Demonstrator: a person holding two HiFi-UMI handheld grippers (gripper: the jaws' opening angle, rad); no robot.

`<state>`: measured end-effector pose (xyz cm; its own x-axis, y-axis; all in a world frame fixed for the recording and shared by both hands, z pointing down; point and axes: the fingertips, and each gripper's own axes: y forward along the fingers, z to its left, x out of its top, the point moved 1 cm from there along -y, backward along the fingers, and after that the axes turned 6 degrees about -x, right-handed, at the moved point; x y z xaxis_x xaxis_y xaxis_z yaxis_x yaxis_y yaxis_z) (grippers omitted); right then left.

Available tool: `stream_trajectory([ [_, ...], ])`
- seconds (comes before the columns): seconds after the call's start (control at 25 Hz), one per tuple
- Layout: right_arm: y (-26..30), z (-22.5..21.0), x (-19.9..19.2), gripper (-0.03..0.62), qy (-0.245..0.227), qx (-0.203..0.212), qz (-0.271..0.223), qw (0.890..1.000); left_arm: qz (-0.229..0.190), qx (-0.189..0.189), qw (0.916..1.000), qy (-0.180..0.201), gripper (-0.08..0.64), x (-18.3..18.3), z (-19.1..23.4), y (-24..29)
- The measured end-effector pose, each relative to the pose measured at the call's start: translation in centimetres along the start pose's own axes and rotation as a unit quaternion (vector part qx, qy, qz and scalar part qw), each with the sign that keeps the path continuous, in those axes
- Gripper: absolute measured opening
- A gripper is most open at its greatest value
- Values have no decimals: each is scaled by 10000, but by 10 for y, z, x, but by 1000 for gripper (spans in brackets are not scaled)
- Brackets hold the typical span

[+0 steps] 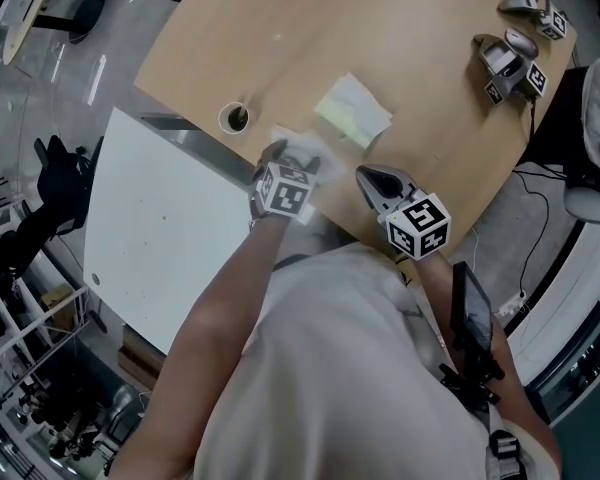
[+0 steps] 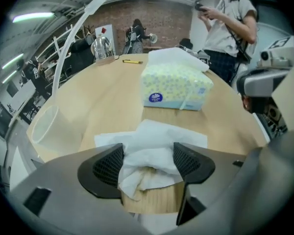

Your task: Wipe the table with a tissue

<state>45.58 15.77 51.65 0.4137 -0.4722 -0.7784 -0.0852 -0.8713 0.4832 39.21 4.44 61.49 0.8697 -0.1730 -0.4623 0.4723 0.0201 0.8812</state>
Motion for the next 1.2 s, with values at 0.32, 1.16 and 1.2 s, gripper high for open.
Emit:
stream_trajectory([
  [0.32, -2, -4, -1, 18, 71, -26, -53, 10000, -119, -134, 9981, -587, 184, -18, 0, -10],
  [1.16, 50, 84, 0, 18, -833, 1076, 295, 9903, -1324, -413, 9815, -1318, 101, -89, -29, -119],
  [1.2, 51, 88, -3, 18, -877, 1114, 326, 9894, -1377, -439, 9800, -1372, 101, -95, -33, -122],
])
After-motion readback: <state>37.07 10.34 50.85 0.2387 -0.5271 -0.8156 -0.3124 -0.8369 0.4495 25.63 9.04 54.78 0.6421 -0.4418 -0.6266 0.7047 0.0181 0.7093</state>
